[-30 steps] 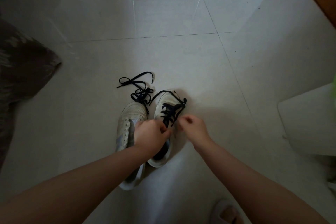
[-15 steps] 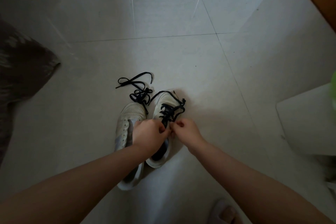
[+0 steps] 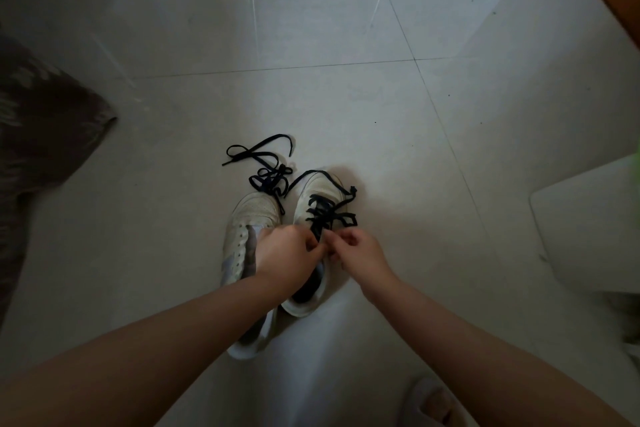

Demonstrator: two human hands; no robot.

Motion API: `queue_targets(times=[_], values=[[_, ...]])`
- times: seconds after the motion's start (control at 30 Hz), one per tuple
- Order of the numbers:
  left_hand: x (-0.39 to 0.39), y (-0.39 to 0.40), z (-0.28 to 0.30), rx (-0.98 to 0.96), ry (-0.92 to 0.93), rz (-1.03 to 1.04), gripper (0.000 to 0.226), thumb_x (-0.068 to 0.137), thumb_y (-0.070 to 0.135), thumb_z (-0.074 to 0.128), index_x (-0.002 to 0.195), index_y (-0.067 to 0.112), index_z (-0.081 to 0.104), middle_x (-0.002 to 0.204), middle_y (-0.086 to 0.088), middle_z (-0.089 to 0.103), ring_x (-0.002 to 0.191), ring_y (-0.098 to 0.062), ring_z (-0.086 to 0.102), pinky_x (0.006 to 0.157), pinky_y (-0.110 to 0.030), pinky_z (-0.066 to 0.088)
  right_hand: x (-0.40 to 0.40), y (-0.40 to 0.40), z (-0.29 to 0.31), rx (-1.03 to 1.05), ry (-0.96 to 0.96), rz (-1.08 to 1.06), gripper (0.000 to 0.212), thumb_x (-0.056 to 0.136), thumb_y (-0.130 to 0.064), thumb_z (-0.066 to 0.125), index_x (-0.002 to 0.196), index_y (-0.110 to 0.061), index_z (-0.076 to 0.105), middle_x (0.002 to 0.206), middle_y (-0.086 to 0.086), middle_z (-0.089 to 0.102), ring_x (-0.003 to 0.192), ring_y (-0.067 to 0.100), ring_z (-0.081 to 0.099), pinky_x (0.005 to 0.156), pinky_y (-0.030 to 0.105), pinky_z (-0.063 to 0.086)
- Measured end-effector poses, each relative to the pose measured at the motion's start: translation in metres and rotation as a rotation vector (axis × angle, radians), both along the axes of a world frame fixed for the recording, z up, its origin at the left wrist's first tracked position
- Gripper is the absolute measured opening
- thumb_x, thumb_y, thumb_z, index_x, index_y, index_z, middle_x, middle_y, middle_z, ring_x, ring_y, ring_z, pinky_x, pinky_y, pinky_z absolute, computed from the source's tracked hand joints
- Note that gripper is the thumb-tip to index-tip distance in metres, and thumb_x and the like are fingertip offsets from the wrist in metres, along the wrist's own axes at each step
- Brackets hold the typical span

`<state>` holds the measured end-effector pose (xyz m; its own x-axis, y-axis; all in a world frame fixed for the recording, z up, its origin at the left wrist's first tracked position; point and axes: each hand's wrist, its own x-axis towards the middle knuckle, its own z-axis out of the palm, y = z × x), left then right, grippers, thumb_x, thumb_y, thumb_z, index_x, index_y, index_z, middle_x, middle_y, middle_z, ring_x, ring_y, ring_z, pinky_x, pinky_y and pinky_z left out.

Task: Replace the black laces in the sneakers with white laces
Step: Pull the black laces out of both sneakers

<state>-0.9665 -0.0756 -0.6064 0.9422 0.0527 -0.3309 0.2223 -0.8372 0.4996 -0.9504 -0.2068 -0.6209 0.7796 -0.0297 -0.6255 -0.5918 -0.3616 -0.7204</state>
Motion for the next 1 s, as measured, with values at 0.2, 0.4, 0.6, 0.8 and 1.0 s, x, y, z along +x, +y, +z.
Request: queue_targets(times=[0.2,0.4,0.6,0.8,1.0], values=[[0.001,0.0,0.003,0.007,0.015,-0.006,0.029,0.09,0.048,0.053,0.07,0.028,0.062,0.074,0.008,0.065,0.073,-0.006,0.057,0.096,-0.031,0.034,0.012,0.002,-0.008,-0.092,-0.055,-0.029,0.015,0.091,-0.023,0.06,0.085,-0.01,0.065,0.074,0.004,0.063,0.068,0.014,0.057,0.064,0.025,0.045],[0.001,0.001,0.001,-0.006,0.027,0.001,0.03,0.09,0.047,0.054,0.073,0.026,0.065,0.076,0.007,0.066,0.075,-0.009,0.059,0.097,-0.033,0.033,0.036,-0.04,-0.002,-0.159,-0.126,-0.397,0.024,0.093,-0.021,0.058,0.071,-0.012,0.059,0.062,0.002,0.054,0.06,0.017,0.048,0.055,0.024,0.036],[0.001,-0.001,0.002,0.008,-0.003,-0.006,0.029,0.09,0.045,0.053,0.072,0.026,0.065,0.074,0.008,0.065,0.071,-0.006,0.056,0.095,-0.032,0.036,0.006,-0.009,0.005,-0.024,0.076,-0.038,0.029,0.087,-0.041,0.063,0.082,-0.013,0.065,0.07,-0.003,0.065,0.056,0.004,0.057,0.052,0.017,0.041],[0.002,0.001,0.003,0.018,0.0,-0.016,0.032,0.09,0.048,0.052,0.069,0.026,0.063,0.07,0.008,0.062,0.07,-0.009,0.056,0.088,-0.03,0.036,0.014,-0.006,-0.004,-0.09,-0.058,0.106,0.015,0.083,-0.026,0.071,0.082,-0.013,0.065,0.076,0.003,0.066,0.073,0.014,0.061,0.068,0.029,0.05],[0.001,0.001,0.002,0.029,0.016,-0.025,0.035,0.091,0.048,0.05,0.078,0.022,0.068,0.076,0.004,0.067,0.075,-0.011,0.06,0.095,-0.031,0.031,0.035,-0.037,-0.005,-0.221,-0.17,-0.118,0.014,0.091,-0.021,0.061,0.091,-0.008,0.067,0.078,0.005,0.061,0.071,0.016,0.054,0.066,0.022,0.041]])
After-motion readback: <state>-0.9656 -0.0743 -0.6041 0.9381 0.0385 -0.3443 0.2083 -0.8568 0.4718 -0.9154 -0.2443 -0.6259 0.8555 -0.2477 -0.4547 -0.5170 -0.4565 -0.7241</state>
